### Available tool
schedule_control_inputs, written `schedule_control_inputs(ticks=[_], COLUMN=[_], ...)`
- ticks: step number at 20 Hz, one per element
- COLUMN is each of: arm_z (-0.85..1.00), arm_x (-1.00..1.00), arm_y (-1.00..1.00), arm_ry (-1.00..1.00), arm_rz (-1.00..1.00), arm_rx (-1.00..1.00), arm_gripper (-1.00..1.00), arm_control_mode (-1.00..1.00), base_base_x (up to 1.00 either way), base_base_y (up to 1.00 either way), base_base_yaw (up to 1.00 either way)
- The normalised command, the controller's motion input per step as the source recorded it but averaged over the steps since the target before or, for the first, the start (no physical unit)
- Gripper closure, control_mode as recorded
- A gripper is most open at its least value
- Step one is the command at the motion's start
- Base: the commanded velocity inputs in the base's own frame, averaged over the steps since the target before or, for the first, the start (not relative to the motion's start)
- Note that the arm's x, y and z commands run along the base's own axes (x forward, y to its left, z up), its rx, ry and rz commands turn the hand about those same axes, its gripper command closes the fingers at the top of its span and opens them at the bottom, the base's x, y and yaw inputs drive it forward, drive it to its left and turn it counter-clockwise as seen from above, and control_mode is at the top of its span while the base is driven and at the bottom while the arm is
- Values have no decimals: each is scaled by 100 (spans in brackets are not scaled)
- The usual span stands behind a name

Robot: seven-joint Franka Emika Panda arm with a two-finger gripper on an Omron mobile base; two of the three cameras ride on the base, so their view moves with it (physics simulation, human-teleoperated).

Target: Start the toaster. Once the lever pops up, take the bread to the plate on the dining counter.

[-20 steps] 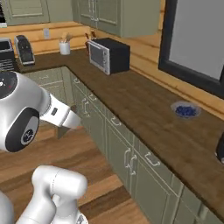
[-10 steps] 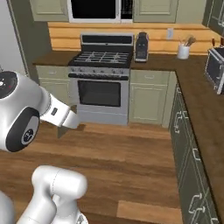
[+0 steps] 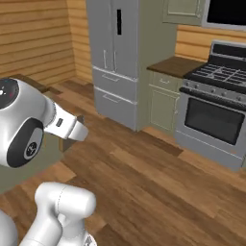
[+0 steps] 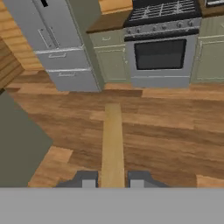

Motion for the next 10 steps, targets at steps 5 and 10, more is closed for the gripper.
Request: schedule_control_inputs(ticks=[5, 10], arm_z=[0, 0], arm_x=[0, 0], arm_y=[0, 0], arm_ry=[0, 0], arm_rz=[0, 0], arm_rx=[0, 0], arm_gripper=[100, 100], arm_control_mode=[100, 100], base_base_x=[100, 100], base_base_y=[-8, -35], base_base_yaw=[63, 53])
